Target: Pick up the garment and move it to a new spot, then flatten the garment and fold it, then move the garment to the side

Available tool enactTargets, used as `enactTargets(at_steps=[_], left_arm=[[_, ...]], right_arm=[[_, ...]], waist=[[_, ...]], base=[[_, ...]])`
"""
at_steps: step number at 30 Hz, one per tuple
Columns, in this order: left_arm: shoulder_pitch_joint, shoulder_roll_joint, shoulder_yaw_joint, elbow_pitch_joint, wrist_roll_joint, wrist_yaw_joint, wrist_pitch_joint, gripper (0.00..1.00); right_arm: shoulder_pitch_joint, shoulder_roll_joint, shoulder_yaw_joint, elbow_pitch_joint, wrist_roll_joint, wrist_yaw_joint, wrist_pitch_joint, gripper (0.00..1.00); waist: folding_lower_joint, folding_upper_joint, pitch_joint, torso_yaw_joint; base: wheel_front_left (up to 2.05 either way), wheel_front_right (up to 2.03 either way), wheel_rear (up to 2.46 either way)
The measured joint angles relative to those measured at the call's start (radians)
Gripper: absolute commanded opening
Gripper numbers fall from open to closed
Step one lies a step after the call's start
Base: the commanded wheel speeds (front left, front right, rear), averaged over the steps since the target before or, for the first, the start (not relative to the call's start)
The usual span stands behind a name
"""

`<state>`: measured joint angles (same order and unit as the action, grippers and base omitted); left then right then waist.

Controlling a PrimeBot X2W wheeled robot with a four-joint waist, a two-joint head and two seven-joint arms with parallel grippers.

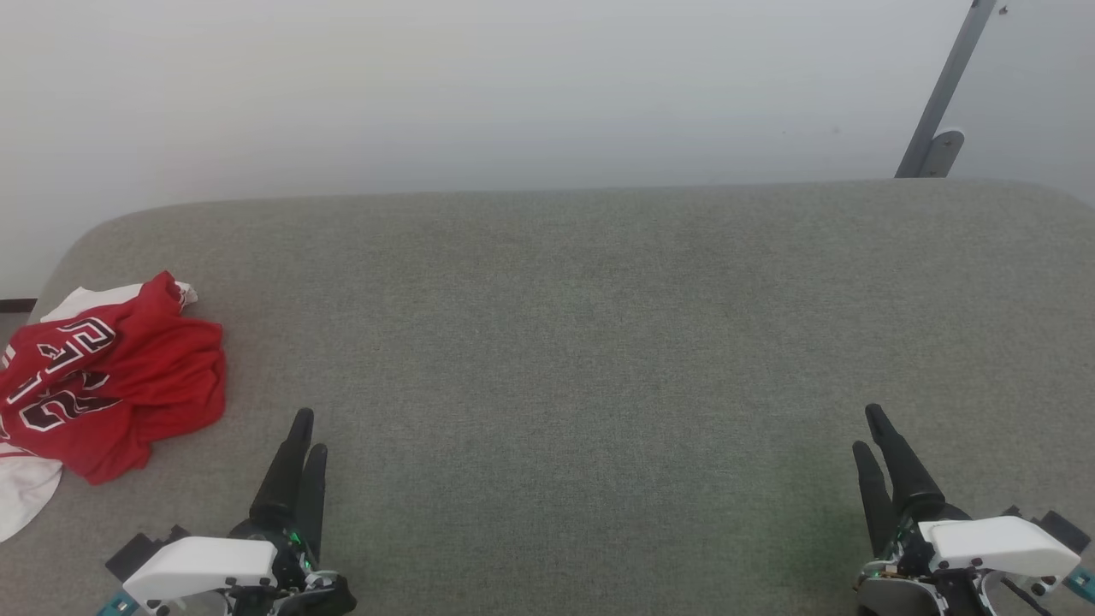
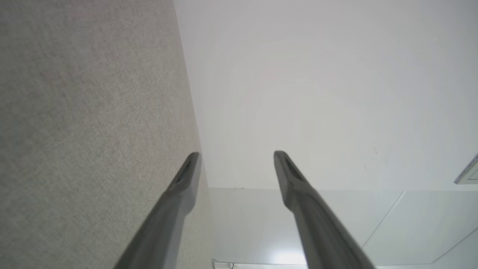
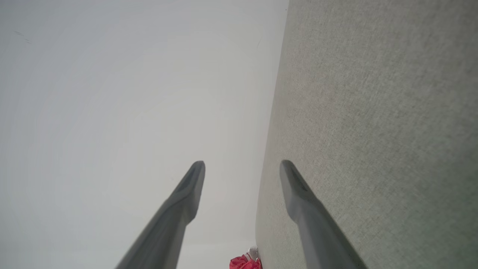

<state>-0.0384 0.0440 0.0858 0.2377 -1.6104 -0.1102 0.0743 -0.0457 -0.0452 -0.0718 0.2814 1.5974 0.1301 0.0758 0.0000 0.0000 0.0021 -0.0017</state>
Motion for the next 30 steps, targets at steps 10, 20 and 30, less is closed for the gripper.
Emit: enactTargets(at_steps=[10,20,30], left_arm=[[0.016,0.026,-0.026,-0.043,0.073,0.027,-0.048,1.00],[0.022,0.082,-0.071,-0.061,0.293,0.091,-0.100,1.00],[0.031,0.131,-0.099,-0.068,0.519,0.142,-0.135,1.00]], right_arm=[[-0.015,-0.019,0.025,0.013,-0.074,0.000,-0.045,1.00],[-0.046,-0.038,0.028,0.061,-0.305,0.000,-0.085,1.00],[-0.061,-0.031,-0.008,0.053,-0.563,0.000,-0.084,1.00]], waist=[[0.0000,0.0000,-0.004,-0.002],[0.0000,0.0000,-0.012,-0.006],[0.0000,0.0000,-0.017,-0.009]], base=[[0.00,0.00,0.00],[0.00,0.00,0.00],[0.00,0.00,0.00]])
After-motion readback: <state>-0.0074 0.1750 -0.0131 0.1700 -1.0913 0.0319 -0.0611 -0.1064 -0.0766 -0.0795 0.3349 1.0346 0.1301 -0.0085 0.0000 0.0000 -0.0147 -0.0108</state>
